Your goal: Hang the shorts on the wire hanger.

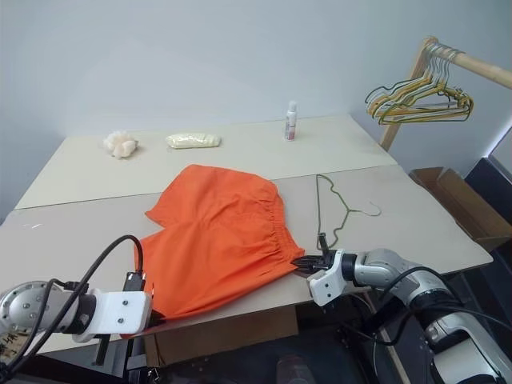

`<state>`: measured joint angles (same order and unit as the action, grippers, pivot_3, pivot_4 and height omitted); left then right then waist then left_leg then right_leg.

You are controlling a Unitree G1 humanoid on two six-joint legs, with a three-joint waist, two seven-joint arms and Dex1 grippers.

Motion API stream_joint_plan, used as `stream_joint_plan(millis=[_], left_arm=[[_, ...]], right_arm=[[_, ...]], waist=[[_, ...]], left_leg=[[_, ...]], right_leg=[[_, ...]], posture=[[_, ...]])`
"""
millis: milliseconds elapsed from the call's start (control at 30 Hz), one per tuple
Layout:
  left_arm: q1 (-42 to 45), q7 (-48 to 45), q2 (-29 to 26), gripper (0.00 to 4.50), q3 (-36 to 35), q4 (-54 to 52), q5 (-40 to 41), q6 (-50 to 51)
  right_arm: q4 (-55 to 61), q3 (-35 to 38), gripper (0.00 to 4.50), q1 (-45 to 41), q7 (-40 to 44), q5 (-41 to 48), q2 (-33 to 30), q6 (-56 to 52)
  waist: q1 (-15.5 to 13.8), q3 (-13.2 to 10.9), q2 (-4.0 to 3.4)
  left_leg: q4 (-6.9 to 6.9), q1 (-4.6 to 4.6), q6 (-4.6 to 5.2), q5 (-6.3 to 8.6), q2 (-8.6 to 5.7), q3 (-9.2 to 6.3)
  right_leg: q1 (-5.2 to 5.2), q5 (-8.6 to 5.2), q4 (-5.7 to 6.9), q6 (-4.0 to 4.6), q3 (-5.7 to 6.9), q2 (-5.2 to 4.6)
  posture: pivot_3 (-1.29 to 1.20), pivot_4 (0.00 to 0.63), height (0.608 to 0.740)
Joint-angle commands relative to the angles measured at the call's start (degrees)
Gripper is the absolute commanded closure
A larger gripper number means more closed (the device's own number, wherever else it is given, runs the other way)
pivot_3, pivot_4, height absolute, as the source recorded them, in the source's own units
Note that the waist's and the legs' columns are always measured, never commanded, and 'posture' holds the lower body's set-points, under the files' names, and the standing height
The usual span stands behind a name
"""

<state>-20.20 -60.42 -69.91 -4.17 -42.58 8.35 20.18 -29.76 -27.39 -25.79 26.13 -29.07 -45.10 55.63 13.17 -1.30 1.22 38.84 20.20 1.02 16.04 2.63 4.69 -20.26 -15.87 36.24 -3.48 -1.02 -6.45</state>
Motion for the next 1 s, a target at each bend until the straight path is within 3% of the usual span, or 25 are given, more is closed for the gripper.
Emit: stream_joint_plan(millis=[33,133,167,233,467,567,667,833,1000], left_arm=[[-1.02,-0.88,-0.52,4.05,-2.03,-0.42,-1.21,1.07],[-1.67,-2.77,-0.33,3.19,-2.99,-0.9,0.55,1.56],[-1.96,-3.44,-0.23,2.86,-3.43,-1.01,0.93,1.43],[-2.35,-3.95,0.41,2.26,-4.26,-1.32,1.87,2.09],[-0.45,-8.63,0.64,0.01,-8.0,4.38,3.9,-2.15],[3.42,-11.21,1.87,0.0,-8.8,8.83,7.11,-5.5],[7.88,-12.32,4.91,0.0,-8.78,13.05,10.49,-8.47],[21.89,-6.72,12.91,0.0,-6.56,18.32,17.68,-0.61],[28.62,-5.99,15.45,0.0,-2.57,19.41,18.02,2.63]], right_arm=[[0.53,3.99,4.5,0.33,-0.25,0.51,-2.03,-4.03],[1.96,4.26,4.5,1.51,0.39,1.04,-2.31,-4.86],[2.34,4.42,3.98,1.9,0.66,1.29,-2.39,-5.09],[3.13,4.77,3.49,2.73,1.97,2.38,-2.69,-5.6],[10.4,6.66,1.07,7.84,8.62,9.35,-6.71,-6.97],[15.61,8.63,0.05,11.34,12.18,14.03,-10.2,-9.05],[22.06,12.08,0.02,15.86,16.31,21.99,-13.13,-17.22],[34.32,21.97,0.02,20.48,18.2,36.9,-13.46,-52.94],[37.5,23.39,0.02,15.79,15.06,36.68,-9.89,-74.62]], waist=[[-0.09,0.0,0.0],[-0.49,0.0,0.0],[-0.68,-0.01,0.01],[-0.97,-0.01,0.0],[-1.66,-0.01,0.0],[-2.52,-0.01,0.0],[-3.16,0.0,-0.01],[-4.0,0.01,-0.02],[-3.6,0.07,-0.01]], left_leg=[[0.0,0.0,0.0,0.0,0.0,0.0],[0.0,0.01,0.01,0.01,-0.01,0.02],[-0.01,0.01,0.01,0.01,0.0,0.01],[-0.01,0.01,0.01,0.01,0.0,0.02],[0.0,0.01,0.01,0.01,0.0,0.04],[0.0,0.01,0.02,0.01,0.0,0.05],[0.0,0.02,0.03,0.02,0.01,0.09],[0.06,0.04,0.04,0.02,0.05,0.13],[0.05,0.1,-0.04,0.08,0.09,0.15]], right_leg=[[0.0,0.0,0.0,0.0,0.0,0.0],[-0.01,0.0,-0.04,0.01,0.01,0.0],[-0.01,0.0,-0.05,0.01,0.03,0.0],[-0.01,0.0,-0.05,0.01,0.03,0.01],[0.0,0.0,-0.06,0.01,0.04,0.02],[0.01,0.0,-0.07,0.01,0.08,0.02],[-0.01,0.0,-0.09,0.01,0.09,0.01],[-0.01,0.05,-0.05,0.03,0.08,0.03],[-0.12,0.08,-0.08,0.04,0.03,0.19]], posture=[[-0.18,0.0,0.74],[-0.18,0.0,0.74],[-0.18,0.0,0.74],[-0.18,0.0,0.74],[-0.17,0.0,0.74],[-0.18,0.0,0.74],[-0.18,0.0,0.74],[-0.19,0.0,0.74],[-0.2,0.0,0.74]])
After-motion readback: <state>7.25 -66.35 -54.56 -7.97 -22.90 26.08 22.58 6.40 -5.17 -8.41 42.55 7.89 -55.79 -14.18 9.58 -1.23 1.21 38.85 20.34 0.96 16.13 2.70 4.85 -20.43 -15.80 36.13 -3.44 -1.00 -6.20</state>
